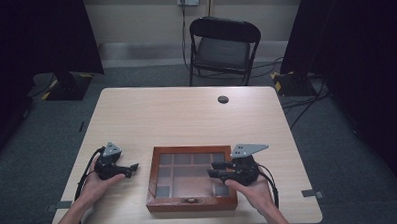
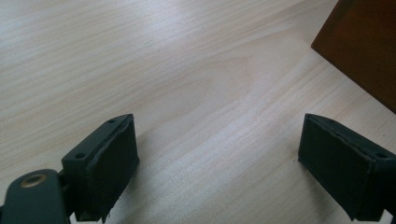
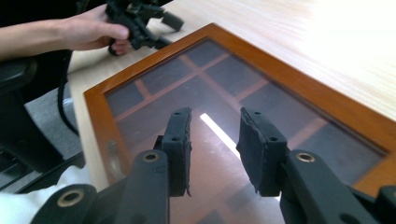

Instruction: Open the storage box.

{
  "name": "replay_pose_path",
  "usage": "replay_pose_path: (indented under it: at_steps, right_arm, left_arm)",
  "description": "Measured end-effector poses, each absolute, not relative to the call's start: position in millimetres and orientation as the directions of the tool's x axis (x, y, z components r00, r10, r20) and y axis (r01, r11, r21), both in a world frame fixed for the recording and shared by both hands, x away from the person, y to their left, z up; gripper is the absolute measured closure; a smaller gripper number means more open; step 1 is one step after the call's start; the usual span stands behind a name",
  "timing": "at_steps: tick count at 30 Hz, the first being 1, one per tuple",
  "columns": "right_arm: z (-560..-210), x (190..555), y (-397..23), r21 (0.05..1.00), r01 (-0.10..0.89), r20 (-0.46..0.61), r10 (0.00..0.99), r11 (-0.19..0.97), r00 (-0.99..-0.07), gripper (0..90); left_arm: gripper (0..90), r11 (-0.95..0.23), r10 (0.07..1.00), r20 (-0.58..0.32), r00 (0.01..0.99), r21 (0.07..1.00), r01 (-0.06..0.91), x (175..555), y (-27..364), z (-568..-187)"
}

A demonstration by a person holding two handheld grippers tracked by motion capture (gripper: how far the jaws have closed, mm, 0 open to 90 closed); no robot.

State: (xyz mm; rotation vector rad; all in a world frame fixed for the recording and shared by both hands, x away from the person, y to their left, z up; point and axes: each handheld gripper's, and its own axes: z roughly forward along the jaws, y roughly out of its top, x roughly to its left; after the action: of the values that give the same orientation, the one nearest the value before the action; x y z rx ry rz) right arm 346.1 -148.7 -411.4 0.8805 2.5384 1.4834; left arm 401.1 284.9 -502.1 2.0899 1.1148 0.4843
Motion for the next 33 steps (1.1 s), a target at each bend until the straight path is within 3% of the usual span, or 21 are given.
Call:
replay_pose_path:
  at_steps: [21,33]
  right_arm:
    - [-431.4,319.3,-97.6,0.772,0.359,0.23,0.296,0.525,-0.927,71.3]
    - [-441.3,313.6,-91.0,0.755,0.344,0.242,0.251,0.558,-0.937,72.1]
  left_arm:
    - [12.3,-0.371,0.835,-0.004,0.55,0.734,0.569,399.8,284.9,-501.7]
    - [16.6,-0.356,0.837,-0.03,0.546,0.728,0.586,397.2,285.7,-497.6]
